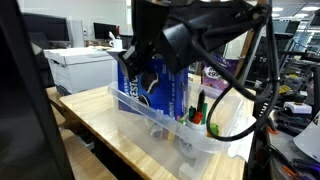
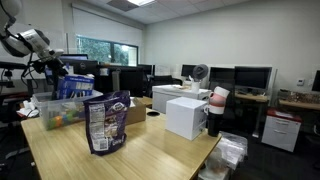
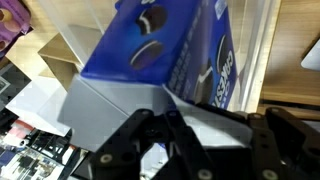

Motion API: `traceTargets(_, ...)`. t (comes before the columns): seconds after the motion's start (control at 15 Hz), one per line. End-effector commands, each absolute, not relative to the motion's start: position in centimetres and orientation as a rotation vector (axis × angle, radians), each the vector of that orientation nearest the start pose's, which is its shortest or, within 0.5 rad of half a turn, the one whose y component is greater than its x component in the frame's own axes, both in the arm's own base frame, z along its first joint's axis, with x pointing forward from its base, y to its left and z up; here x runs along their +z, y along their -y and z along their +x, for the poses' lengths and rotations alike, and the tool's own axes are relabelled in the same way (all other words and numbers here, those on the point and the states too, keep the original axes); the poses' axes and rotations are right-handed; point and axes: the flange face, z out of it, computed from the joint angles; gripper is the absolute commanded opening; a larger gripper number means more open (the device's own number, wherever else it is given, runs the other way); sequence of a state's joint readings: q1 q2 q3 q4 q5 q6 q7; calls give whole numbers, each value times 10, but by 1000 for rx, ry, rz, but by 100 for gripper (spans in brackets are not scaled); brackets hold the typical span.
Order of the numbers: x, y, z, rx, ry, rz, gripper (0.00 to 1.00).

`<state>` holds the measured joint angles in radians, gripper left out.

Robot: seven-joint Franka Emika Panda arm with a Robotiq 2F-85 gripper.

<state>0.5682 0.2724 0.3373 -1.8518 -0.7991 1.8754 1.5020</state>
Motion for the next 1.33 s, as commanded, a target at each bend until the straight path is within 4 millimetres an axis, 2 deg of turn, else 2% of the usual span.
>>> traceTargets(0.0,376,-442,424,-1016,-498,-3410,1)
traceTargets(0.6,358,-448,418,-941,-521,-3448,1)
traceTargets(1.27,359,-428,431,-798,-646,-3395,1)
